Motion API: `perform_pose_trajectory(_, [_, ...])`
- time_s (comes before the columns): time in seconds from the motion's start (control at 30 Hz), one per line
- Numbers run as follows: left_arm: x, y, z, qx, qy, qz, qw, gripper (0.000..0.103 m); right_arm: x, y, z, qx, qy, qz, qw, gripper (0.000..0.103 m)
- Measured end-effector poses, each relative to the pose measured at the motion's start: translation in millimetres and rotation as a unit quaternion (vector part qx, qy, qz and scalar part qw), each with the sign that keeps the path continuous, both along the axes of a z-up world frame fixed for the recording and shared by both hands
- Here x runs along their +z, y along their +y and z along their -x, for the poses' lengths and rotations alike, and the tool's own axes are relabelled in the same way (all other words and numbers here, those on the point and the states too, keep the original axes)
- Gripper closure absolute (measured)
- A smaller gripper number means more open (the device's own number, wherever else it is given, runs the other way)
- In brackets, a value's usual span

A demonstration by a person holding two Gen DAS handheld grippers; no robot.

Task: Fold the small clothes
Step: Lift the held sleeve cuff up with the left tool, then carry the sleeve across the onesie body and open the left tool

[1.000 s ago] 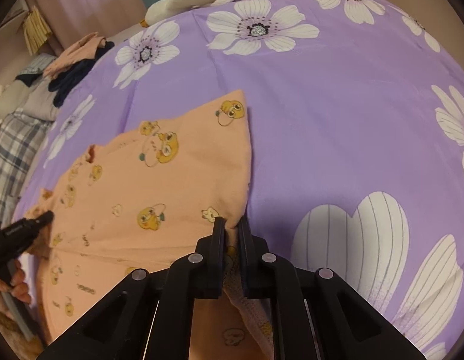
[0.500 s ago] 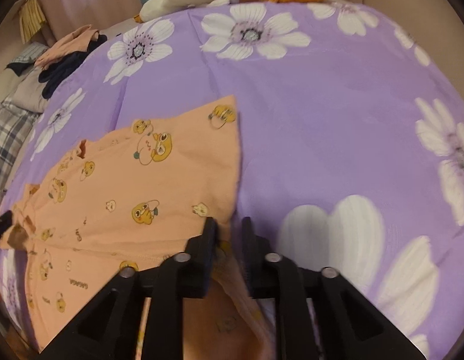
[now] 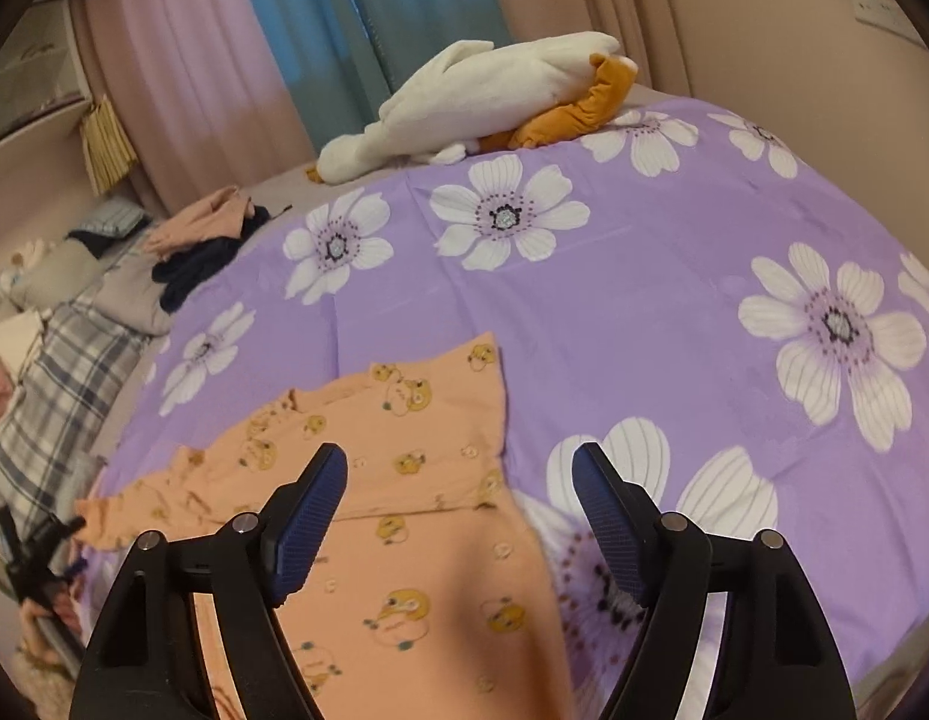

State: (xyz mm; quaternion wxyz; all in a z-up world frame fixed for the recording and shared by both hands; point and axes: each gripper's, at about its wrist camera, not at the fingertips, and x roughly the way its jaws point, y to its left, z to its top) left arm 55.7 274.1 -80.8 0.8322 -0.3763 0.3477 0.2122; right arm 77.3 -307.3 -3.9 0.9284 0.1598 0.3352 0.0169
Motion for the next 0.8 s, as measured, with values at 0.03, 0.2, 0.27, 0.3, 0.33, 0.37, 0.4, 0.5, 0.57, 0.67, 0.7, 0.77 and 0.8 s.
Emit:
perform_pose_trajectory(0.03, [-3, 7, 1, 0.010, 0.004, 0.006, 0.9999, 0.024, -1, 4, 2, -0.005, 0.001, 0.004, 1.000, 0.026])
perform_pose_trajectory(0.2, [-19, 36, 3, 0.045, 0.006, 0.024, 0.9987, 0.039, -10, 12, 4, -0.019, 0.014, 0.017, 1.000, 0.026])
perform_pose_trajectory(0.27, [-22, 40, -3, 0.043, -0.006, 0.030, 0.9986, 0.041, -11, 15, 4, -0.014, 0.016, 0.017, 1.000, 0.026])
perform_pose_trajectory(0.3, [-24, 42, -6, 0.040, -0.012, 0.033, 0.9986, 0.041, -12, 16, 4, -0.014, 0.017, 0.019, 1.000, 0.026])
perform_pose_trajectory(0.33, [-26, 44, -10, 0.040, -0.014, 0.035, 0.9985, 0.041, -14, 19, 3, -0.015, 0.018, 0.022, 0.999, 0.026])
perform_pose_trajectory(0.37, [-28, 45, -14, 0.040, -0.015, 0.037, 0.9984, 0.042, -15, 21, 2, -0.016, 0.021, 0.027, 0.999, 0.026])
perform_pose_trajectory(0.4, [-29, 46, -18, 0.041, -0.017, 0.036, 0.9984, 0.044, -16, 22, 2, -0.017, 0.023, 0.030, 0.999, 0.026])
perform_pose_trajectory(0.5, [-32, 44, -30, 0.035, -0.021, 0.019, 0.9990, 0.068, -21, 27, 2, -0.009, 0.027, 0.027, 0.999, 0.026])
perform_pose_trajectory(0.57, [-36, 42, -36, 0.026, -0.016, 0.021, 0.9993, 0.089, -24, 28, 1, -0.002, 0.031, 0.020, 0.999, 0.026])
perform_pose_trajectory(0.67, [-31, 36, -34, 0.022, -0.041, 0.038, 0.9982, 0.092, -29, 29, 1, 0.002, 0.037, 0.017, 0.999, 0.026])
perform_pose_trajectory(0.7, [-26, 33, -34, 0.023, -0.047, 0.032, 0.9981, 0.092, -30, 30, 1, 0.001, 0.039, 0.018, 0.999, 0.026])
perform_pose_trajectory(0.77, [-10, 23, -35, 0.014, -0.056, 0.006, 0.9983, 0.093, -30, 30, 1, -0.001, 0.040, 0.017, 0.999, 0.026])
perform_pose_trajectory(0.8, [0, 17, -37, 0.005, -0.063, -0.001, 0.9980, 0.093, -30, 29, 1, -0.002, 0.039, 0.016, 0.999, 0.026])
